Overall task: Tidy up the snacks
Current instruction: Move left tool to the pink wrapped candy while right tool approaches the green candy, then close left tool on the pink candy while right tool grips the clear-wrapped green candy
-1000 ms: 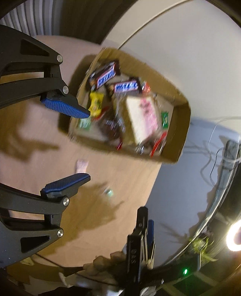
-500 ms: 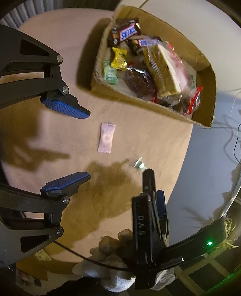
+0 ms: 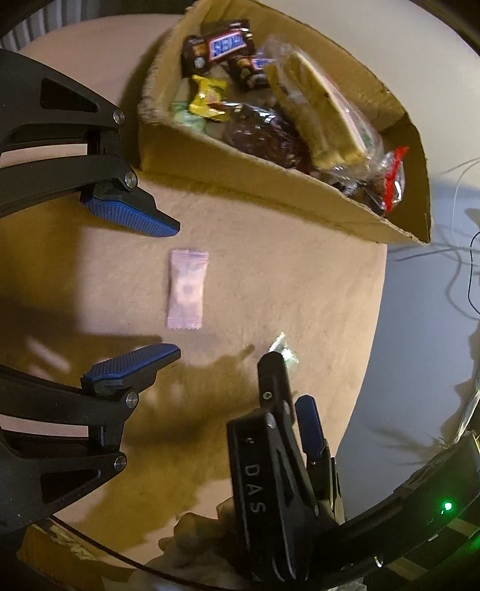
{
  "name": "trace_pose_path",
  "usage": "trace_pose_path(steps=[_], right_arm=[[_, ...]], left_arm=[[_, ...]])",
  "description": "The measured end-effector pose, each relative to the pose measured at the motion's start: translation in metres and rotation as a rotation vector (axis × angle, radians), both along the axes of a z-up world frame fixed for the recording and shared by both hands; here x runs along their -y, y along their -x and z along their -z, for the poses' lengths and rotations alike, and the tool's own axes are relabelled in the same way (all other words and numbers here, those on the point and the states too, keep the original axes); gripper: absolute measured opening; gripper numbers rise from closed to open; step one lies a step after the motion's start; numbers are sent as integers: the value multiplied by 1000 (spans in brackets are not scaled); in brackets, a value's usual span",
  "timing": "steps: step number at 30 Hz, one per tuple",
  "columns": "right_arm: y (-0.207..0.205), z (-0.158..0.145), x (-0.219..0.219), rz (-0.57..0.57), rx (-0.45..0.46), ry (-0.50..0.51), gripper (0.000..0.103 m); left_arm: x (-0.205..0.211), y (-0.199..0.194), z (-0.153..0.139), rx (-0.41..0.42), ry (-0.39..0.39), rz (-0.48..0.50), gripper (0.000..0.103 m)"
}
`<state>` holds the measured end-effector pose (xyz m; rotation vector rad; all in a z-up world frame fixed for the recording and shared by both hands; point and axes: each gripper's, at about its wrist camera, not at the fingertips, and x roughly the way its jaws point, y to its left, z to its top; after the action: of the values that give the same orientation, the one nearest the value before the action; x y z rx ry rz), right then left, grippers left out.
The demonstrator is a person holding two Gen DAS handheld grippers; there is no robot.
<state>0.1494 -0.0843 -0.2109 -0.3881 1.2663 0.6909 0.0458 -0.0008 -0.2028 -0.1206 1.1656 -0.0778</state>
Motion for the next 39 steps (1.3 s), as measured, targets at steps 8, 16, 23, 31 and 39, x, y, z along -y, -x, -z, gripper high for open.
trace_pose_path(steps=[8,16,23,31,39], right_arm=[[0,9,-11,-22,-21,62,70],[-3,13,-20,-36,-15,87,67],[-1,14,-24,-45,0,98,60],[-4,12,-20,-40,8,110,15],[-3,10,-16,-42,13,106,10]], left_arm=[[14,-16,10,-75,-52,53,59],[31,-25,14,-94,-77,52,48],[43,-37,16,-79,-80,79,38],[36,-56,5,-60,-47,57,21],[41,-63,4,-42,-44,79,18]])
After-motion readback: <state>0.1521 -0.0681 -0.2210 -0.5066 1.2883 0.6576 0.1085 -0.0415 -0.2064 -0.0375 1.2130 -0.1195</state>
